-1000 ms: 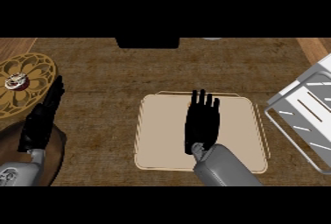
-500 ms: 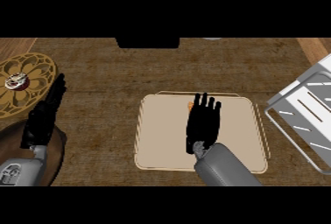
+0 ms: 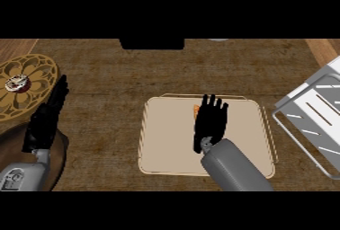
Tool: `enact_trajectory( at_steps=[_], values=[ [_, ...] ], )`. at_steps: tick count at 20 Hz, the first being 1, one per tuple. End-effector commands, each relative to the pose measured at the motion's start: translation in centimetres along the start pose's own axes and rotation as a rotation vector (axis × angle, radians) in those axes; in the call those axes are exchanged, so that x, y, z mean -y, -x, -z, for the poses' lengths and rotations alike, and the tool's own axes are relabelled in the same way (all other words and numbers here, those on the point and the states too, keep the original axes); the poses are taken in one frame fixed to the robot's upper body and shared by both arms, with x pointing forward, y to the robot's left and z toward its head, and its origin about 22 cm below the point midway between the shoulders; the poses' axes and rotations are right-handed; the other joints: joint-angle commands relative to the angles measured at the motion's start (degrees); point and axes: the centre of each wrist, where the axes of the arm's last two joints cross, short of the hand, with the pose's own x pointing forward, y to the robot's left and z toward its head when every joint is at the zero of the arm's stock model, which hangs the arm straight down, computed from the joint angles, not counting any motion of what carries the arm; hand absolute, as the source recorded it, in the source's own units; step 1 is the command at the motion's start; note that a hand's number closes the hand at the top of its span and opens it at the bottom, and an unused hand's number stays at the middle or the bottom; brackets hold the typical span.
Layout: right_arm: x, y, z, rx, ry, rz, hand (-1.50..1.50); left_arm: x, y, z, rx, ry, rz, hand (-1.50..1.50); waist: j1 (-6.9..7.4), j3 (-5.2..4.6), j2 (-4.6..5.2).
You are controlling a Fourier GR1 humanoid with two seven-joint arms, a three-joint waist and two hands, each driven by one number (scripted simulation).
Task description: Pick the croissant from the tray and place it in the tiered basket
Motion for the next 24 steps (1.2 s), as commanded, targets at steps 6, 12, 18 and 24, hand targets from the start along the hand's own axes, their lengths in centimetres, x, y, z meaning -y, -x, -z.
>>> enact_trajectory(
  at_steps=[6, 12, 18, 24],
  values=[
    [-2.3, 0.6, 2.4, -0.052, -0.12, 0.012, 1.5, -1.5, 1.4, 0.5, -0.014, -0.003, 0.006, 0.0, 0.22, 0.0, 0.14],
    [-2.3, -1.6, 0.7, 0.061, -0.079, -0.22, 1.5, 0.0, 0.8, 1.4, -0.006, 0.02, -0.003, 0.0, 0.13, -0.02, 0.17],
    [-3.1, -0.3, 0.3, 0.073, -0.079, -0.004, 1.5, 1.1, -0.3, 0.1, 0.002, -0.002, 0.014, 0.0, 0.08, 0.02, 0.0],
    [1.4, -2.0, -2.5, 0.132, 0.044, 0.14, 1.5, -1.3, 0.9, -0.2, -0.014, 0.013, -0.004, 0.0, -0.12, 0.0, -0.2]
  ],
)
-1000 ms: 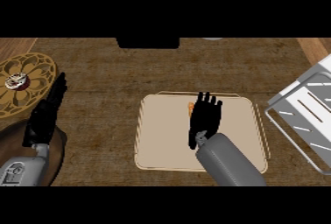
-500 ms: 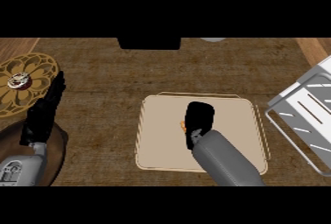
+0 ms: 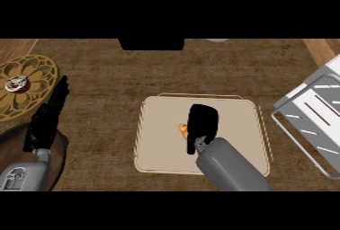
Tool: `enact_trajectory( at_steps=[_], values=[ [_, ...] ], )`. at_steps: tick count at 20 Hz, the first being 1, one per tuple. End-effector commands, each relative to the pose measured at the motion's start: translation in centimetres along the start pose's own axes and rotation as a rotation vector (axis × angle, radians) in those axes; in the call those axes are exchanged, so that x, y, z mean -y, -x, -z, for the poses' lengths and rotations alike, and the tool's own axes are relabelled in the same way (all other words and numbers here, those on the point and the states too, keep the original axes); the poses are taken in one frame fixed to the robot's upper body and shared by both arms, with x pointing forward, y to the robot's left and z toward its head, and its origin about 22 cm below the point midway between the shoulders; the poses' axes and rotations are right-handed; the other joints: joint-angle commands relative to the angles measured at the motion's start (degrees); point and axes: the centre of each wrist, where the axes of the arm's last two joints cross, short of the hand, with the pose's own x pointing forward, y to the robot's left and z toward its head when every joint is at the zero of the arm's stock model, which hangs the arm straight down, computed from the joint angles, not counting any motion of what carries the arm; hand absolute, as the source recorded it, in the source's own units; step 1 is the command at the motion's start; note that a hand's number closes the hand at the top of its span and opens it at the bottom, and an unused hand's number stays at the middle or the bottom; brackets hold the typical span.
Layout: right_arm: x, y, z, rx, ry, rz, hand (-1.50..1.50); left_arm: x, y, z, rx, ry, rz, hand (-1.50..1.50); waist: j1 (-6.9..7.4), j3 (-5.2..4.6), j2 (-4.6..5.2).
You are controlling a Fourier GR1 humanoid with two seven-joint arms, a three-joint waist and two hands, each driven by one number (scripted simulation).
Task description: Pick the croissant from the tray and place it in the tiered basket
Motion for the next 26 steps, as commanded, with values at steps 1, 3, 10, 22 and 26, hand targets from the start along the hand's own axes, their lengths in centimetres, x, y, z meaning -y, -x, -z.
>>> enact_trajectory(
  at_steps=[1, 3, 10, 22, 26],
  values=[
    [0.5, 1.4, -3.1, 0.154, 0.056, 0.126, 1.5, -0.5, 0.3, -0.4, -0.012, -0.021, 0.004, 0.0, -1.15, 0.23, -0.1],
    [-1.4, 3.4, -5.1, 0.395, -0.06, 0.135, 1.5, -0.8, 1.2, -1.0, -0.035, -0.041, 0.003, 0.0, -2.81, 0.31, -0.69],
    [0.6, 6.7, -11.5, 0.818, -0.06, 0.371, 1.5, -2.0, 2.1, -1.7, -0.085, -0.073, 0.006, 0.0, -5.89, 0.49, -1.76],
    [14.3, 20.3, -17.3, 0.901, 0.411, 0.449, 1.5, -1.8, 2.1, -2.1, -0.066, -0.087, 0.01, 0.0, -5.71, 0.39, -0.39],
    [16.9, 23.8, -16.1, 0.834, 0.445, 0.379, 1.5, -1.9, 0.5, -1.7, -0.033, -0.065, -0.012, 0.0, -4.14, 0.46, -0.22]
  ],
)
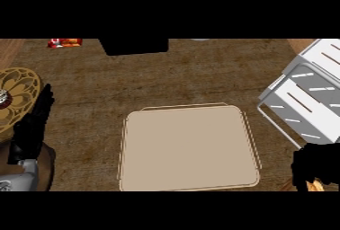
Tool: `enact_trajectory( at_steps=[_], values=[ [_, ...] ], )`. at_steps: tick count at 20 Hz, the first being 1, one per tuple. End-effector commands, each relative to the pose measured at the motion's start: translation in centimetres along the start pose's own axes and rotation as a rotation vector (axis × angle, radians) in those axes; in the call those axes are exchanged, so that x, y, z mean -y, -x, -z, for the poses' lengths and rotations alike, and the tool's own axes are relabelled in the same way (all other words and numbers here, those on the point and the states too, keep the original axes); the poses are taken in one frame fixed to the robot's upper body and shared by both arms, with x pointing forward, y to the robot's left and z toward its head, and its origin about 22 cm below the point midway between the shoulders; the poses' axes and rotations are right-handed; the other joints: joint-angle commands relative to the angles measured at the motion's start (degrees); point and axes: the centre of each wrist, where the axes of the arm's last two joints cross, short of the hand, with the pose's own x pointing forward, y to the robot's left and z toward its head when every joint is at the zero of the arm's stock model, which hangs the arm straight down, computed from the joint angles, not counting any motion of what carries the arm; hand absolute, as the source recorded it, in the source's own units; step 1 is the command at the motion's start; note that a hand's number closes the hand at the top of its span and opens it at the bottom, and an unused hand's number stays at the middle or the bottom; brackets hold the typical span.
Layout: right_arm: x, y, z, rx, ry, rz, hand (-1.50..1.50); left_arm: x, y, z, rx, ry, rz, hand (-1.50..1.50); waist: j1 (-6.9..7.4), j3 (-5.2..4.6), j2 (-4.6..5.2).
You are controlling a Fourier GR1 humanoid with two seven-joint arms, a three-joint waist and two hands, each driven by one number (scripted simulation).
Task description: Pick the croissant from the tray and place it in the tiered basket
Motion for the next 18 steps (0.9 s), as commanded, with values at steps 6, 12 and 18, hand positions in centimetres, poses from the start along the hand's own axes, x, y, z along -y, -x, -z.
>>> enact_trajectory(
  at_steps=[6, 12, 18],
  values=[
    [9.5, 3.9, -1.7, 0.012, 0.04, 0.107, 1.5, 1.0, -1.8, 0.1, 0.03, 0.048, 0.001, 0.0, 2.83, -0.05, 0.5],
    [13.1, 8.5, -4.0, 0.0, 0.048, -0.092, 1.5, 2.1, -1.8, 0.3, 0.049, 0.056, 0.001, 0.0, 4.22, -0.12, 0.77],
    [16.3, 10.9, -1.3, -0.089, 0.126, -0.394, 1.5, 2.8, -1.8, 1.0, 0.076, 0.082, 0.0, 0.0, 6.04, -0.17, 1.25]
  ],
)
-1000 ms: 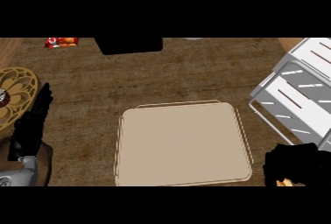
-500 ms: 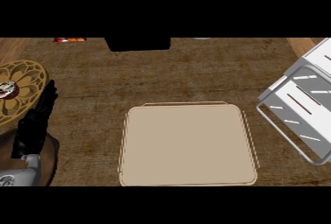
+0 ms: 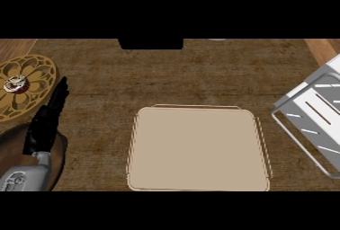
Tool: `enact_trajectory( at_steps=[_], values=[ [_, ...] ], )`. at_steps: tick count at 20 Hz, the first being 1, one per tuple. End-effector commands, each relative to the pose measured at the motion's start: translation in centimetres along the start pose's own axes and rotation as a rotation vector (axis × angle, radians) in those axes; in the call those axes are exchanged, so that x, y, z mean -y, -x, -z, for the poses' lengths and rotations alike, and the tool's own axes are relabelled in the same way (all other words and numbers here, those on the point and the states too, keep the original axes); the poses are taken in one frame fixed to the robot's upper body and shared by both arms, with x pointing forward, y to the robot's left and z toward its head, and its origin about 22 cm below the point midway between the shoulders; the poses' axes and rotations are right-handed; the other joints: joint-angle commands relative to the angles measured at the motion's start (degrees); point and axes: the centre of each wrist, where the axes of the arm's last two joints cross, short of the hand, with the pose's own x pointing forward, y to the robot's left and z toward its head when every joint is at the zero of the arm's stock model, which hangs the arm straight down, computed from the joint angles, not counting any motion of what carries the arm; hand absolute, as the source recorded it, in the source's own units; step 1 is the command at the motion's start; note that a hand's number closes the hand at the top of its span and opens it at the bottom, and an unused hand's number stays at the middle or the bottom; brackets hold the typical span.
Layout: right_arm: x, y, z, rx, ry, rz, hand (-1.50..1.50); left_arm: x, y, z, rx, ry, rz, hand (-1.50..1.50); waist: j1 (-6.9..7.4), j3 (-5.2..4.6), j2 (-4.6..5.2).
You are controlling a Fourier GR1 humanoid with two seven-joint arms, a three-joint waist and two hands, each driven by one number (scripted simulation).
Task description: Pick the croissant from the tray and place it in the tiered basket
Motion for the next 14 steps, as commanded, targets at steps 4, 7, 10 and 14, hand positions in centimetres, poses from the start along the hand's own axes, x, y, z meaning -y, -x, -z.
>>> enact_trajectory(
  at_steps=[4, 7, 10, 14],
  values=[
    [0.8, 5.6, 2.6, -0.073, 0.036, -0.176, 1.5, -0.8, 0.0, 0.0, 0.01, 0.019, -0.004, 0.0, 1.27, -0.03, 0.13],
    [0.4, 7.5, 2.5, -0.046, 0.008, -0.192, 1.5, 1.0, 0.9, -0.8, -0.004, -0.001, -0.008, 0.0, 0.61, -0.04, 0.01],
    [1.2, 8.8, 4.7, -0.012, -0.027, -0.176, 1.5, -0.6, 0.2, 0.3, -0.002, 0.03, -0.006, 0.0, 1.09, -0.04, 0.11],
    [-0.8, 11.6, 3.8, 0.006, -0.11, -0.106, 1.5, -1.3, -0.4, 1.8, 0.011, 0.015, -0.005, 0.0, 0.88, -0.03, 0.24]
  ],
)
